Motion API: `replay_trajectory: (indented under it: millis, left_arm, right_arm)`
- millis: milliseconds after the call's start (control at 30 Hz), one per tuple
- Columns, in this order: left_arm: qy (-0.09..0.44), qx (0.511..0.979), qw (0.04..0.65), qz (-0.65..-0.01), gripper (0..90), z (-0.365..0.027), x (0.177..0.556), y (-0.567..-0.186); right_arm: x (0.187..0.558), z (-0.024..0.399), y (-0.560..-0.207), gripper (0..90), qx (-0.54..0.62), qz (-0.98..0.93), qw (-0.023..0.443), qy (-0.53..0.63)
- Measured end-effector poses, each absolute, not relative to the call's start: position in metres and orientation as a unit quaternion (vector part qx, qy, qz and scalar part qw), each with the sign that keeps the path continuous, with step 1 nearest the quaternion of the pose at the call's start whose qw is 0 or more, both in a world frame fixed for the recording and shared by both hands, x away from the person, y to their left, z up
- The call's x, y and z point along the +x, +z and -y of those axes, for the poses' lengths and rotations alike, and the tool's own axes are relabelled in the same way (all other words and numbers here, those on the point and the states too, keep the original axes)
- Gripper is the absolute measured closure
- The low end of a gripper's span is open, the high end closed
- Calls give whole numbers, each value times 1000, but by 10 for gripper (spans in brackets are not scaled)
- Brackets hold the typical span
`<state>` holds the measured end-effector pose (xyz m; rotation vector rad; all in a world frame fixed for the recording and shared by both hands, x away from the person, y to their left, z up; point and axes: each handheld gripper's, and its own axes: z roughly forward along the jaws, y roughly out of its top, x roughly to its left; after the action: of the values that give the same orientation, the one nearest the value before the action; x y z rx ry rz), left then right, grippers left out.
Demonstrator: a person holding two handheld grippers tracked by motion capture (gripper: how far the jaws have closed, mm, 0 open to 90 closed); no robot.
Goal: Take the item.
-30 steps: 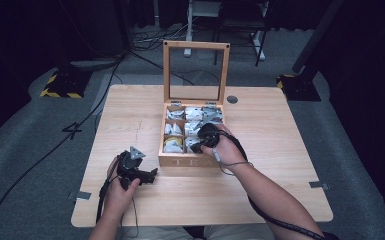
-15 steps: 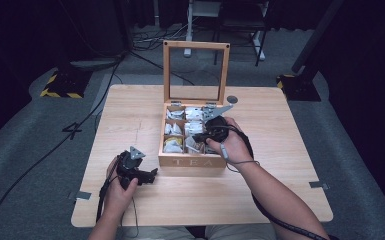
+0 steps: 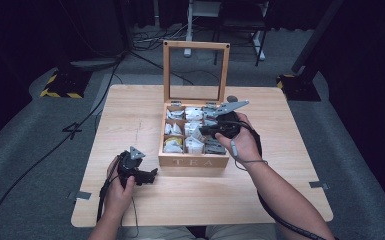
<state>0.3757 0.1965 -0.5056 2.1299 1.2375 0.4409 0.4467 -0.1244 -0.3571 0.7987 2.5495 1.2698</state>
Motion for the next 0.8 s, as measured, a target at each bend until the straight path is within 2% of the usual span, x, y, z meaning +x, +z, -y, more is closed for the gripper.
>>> replay_trajectory:
  millis: [433, 800]
  left_arm:
    - [167, 808, 314, -469, 2, -197, 376, -506]
    - [167, 809, 313, -469, 2, -197, 376, -505]
  right_arm:
    - [456, 189, -338, 900, 324, -825, 137, 442]
    - [468, 233, -339, 900, 371, -813, 163, 418]
